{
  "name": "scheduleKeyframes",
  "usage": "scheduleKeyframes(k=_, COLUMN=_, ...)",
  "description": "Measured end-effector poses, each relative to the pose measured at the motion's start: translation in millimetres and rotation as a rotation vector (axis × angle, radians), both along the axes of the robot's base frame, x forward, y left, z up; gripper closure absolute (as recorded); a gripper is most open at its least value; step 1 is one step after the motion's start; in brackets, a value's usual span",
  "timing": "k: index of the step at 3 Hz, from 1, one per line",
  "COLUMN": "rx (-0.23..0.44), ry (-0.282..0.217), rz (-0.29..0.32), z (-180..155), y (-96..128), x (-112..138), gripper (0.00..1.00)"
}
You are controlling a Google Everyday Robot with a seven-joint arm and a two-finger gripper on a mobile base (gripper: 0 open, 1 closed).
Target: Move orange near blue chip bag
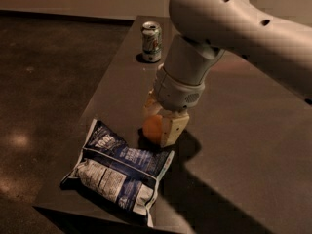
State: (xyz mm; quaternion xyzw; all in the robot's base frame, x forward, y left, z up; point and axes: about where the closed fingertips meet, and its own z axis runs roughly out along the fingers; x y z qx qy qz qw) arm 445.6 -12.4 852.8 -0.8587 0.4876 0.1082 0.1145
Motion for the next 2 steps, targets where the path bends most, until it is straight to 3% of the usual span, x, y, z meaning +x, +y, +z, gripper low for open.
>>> scheduleKeyframes(k=1, rx=-0.001, ry=-0.001, rz=0.003, z=-0.3, y=0.3, x=0.3, gripper=0.0)
scheduleKeyframes(k=2, rx=-0.001, ry=-0.002, rz=0.003, z=-0.2, y=0.3, x=0.2, gripper=0.0)
